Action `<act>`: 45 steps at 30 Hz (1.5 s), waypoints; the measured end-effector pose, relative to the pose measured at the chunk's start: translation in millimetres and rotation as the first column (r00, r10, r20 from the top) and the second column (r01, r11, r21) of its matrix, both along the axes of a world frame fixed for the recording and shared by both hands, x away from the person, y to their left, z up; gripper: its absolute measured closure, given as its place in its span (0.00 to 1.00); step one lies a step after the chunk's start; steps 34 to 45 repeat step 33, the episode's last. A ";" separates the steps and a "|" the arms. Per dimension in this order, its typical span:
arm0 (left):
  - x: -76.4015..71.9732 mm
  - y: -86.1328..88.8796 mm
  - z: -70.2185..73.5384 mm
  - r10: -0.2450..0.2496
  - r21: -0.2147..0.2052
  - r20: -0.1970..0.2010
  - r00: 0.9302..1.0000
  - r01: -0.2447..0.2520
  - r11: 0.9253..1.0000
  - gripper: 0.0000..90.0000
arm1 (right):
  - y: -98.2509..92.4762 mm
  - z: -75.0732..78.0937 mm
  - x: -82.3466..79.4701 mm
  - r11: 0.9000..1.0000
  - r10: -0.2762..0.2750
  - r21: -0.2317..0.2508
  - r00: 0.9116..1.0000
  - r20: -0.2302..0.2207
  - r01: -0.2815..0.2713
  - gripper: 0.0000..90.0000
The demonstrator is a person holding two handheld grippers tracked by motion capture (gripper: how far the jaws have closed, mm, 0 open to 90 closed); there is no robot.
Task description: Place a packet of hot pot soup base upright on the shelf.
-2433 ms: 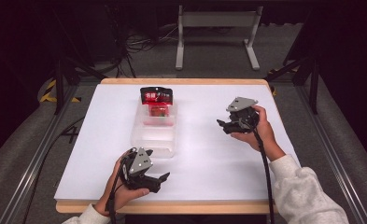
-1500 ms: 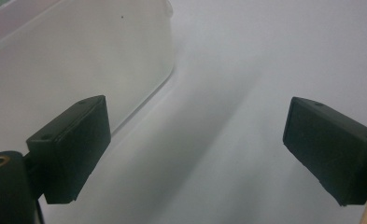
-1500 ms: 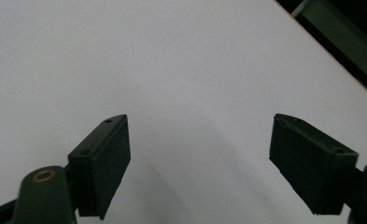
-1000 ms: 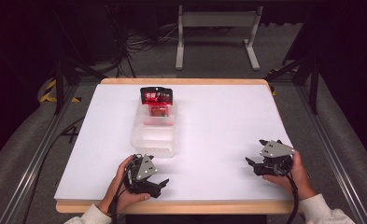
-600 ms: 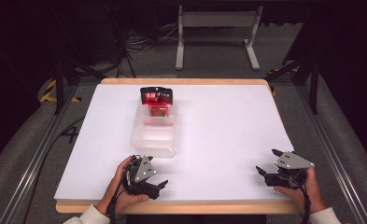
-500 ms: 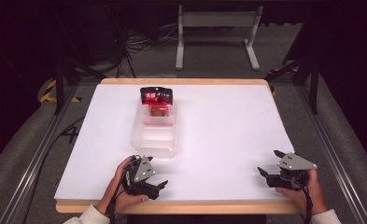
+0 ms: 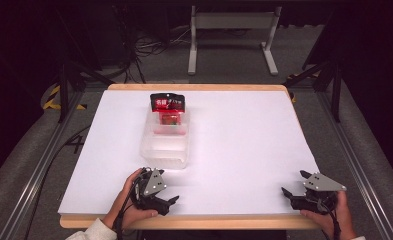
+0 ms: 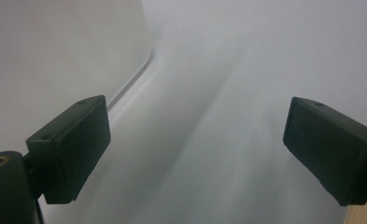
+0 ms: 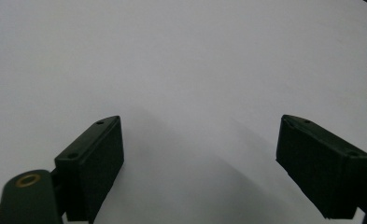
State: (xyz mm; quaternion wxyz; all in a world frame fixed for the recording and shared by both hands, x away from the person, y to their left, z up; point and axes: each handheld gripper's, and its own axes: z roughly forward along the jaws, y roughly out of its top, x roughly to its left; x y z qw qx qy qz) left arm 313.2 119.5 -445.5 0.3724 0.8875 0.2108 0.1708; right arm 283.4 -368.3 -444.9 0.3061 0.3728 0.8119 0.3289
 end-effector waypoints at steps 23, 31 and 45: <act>1.7 -1.8 0.7 -0.014 -0.005 -0.008 1.000 0.014 1.000 0.09 | 0.3 6.5 -2.8 1.000 -0.002 0.007 0.999 0.052 0.002 0.17; 3.0 -2.5 0.4 -0.017 0.000 -0.014 1.000 0.017 1.000 0.09 | 3.3 6.8 -2.7 1.000 0.008 0.000 0.999 0.051 -0.008 0.17; 3.0 -2.2 0.5 -0.014 -0.002 -0.015 1.000 0.014 1.000 0.09 | 3.5 6.8 -2.5 1.000 0.007 0.001 0.999 0.051 -0.007 0.17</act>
